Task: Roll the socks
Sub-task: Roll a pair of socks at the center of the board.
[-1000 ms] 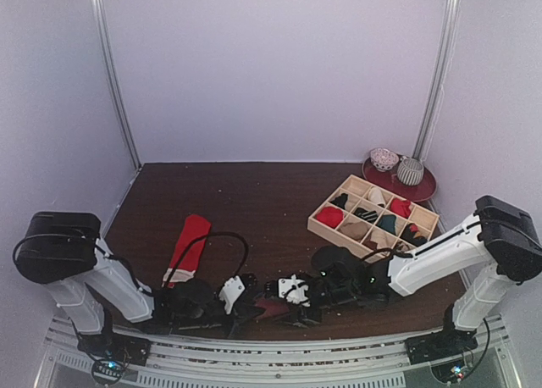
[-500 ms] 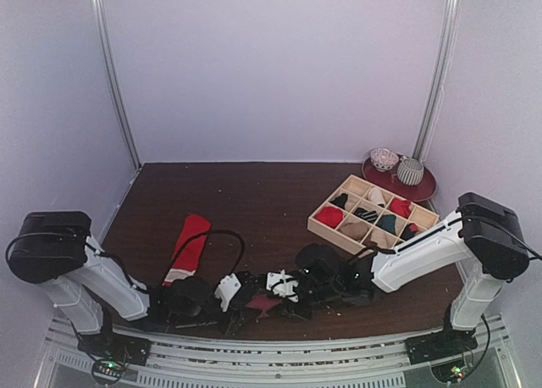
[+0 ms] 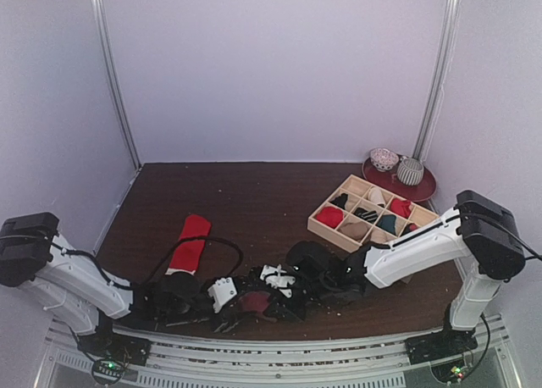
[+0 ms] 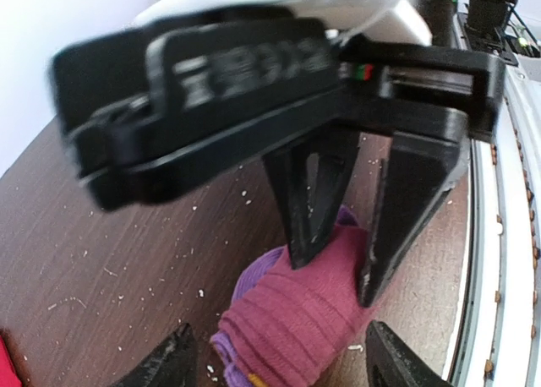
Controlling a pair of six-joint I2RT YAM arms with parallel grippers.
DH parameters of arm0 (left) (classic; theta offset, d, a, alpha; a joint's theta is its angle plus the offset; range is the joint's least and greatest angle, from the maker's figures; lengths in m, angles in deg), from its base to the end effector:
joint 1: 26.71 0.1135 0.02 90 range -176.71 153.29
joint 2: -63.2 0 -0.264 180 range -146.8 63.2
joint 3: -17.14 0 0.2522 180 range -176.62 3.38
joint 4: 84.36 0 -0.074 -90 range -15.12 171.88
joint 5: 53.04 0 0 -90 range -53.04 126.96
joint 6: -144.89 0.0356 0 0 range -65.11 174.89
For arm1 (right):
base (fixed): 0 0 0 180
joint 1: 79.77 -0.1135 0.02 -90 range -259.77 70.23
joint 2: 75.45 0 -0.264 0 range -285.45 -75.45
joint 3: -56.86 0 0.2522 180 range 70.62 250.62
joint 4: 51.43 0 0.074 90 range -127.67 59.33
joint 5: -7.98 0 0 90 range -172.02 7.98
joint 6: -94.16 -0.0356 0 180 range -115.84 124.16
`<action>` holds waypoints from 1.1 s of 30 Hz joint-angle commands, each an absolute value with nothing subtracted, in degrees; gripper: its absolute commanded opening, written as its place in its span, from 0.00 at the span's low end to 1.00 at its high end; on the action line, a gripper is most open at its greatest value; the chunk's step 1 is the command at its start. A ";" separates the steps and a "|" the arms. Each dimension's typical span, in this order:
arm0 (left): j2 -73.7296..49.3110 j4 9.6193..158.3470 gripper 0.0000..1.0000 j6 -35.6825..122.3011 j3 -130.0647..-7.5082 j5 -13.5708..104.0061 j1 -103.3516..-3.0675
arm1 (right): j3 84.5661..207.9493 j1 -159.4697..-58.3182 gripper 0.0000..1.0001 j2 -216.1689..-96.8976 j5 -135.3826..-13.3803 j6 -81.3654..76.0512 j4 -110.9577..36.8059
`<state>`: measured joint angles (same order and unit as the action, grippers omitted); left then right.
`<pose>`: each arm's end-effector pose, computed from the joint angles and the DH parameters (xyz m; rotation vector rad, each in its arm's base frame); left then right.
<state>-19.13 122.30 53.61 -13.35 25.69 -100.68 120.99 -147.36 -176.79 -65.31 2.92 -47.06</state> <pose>0.0727 -0.2279 0.1305 1.1148 1.7324 -0.6362 0.1254 0.3308 0.1481 -1.4727 1.9577 0.9174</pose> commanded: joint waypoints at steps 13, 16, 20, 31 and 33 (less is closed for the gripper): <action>-24.51 133.94 0.72 62.82 -11.02 27.13 -100.80 | 120.93 -145.70 0.34 -186.17 -59.32 0.68 -32.83; -26.99 137.82 0.74 63.71 -11.14 26.80 -100.80 | 121.15 -145.24 0.35 -186.34 -57.32 1.37 -31.46; -28.60 139.17 0.74 64.54 -11.29 26.07 -100.61 | 121.14 -144.70 0.35 -186.89 -56.74 2.59 -29.77; -33.64 130.92 0.35 59.77 -15.55 31.29 -98.53 | 121.65 -143.62 0.36 -186.43 -55.37 5.09 -28.00; -34.69 129.69 0.24 58.22 -16.25 32.09 -98.23 | 122.05 -143.54 0.35 -186.65 -55.41 5.53 -27.14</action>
